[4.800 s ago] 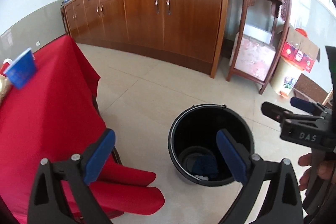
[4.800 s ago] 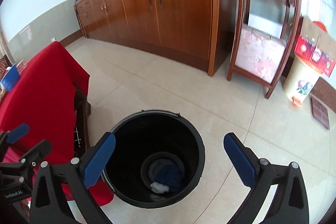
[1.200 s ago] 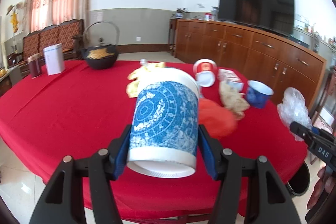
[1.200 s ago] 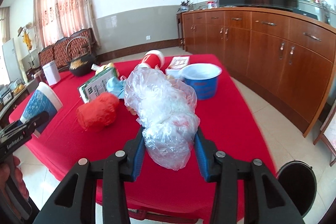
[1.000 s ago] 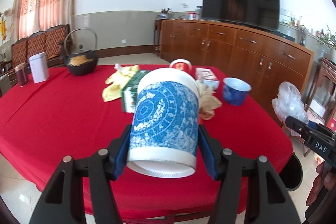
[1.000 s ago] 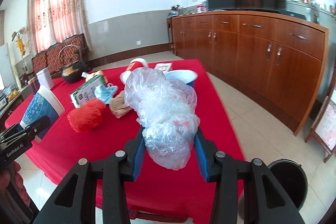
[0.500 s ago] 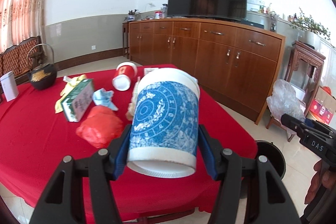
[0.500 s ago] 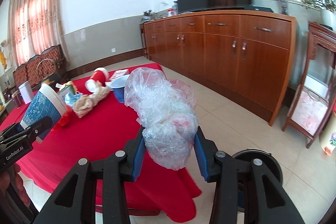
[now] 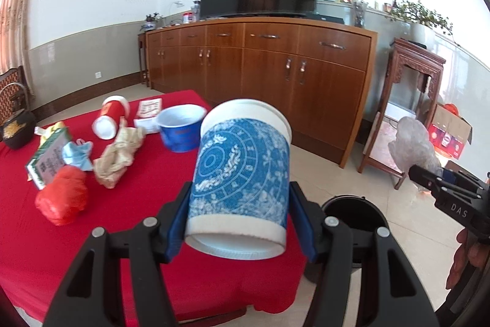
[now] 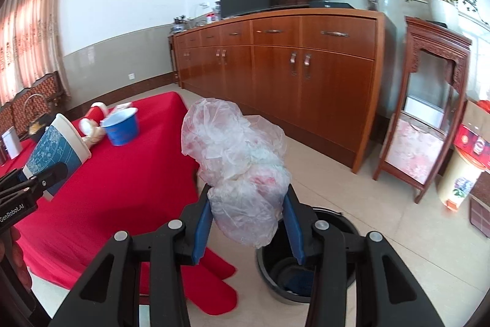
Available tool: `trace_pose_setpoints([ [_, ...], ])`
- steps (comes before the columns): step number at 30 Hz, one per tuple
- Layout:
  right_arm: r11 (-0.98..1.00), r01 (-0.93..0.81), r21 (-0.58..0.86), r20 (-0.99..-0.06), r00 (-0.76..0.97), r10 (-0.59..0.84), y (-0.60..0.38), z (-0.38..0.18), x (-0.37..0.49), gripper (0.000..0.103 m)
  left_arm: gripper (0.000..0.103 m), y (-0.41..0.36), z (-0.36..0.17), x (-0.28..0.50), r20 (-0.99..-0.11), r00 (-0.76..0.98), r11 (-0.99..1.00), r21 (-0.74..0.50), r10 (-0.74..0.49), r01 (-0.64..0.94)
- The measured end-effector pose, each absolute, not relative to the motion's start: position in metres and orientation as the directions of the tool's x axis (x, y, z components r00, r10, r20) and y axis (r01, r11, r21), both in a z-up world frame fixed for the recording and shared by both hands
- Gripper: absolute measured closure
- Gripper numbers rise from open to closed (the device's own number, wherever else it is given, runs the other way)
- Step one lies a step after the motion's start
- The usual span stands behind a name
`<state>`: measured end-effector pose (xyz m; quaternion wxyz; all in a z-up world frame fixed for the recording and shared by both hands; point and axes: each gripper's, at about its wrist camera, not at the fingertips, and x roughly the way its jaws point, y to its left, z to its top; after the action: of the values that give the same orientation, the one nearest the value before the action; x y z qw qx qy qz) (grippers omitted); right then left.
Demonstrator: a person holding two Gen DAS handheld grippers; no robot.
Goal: Collect trash
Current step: 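Carry cup and plastic bag over the black bin and open both tools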
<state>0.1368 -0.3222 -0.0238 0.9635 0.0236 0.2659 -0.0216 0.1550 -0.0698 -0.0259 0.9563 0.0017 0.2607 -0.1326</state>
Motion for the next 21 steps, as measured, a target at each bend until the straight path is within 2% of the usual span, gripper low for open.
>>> trace_pose_setpoints([
  [13,0.995,0.097,-0.016,-0.568,0.818,-0.089,-0.408,-0.049,0.126,0.058,0.042,-0.19,-0.043,0.167,-0.545,0.723,0.88,-0.059,-0.424,0.471],
  [21,0.997,0.052,-0.054,-0.623,0.779,-0.074,-0.452,-0.083,0.137,0.058,0.042,-0.242,-0.077,0.182,-0.596,0.654,0.841,-0.068,-0.466,0.537],
])
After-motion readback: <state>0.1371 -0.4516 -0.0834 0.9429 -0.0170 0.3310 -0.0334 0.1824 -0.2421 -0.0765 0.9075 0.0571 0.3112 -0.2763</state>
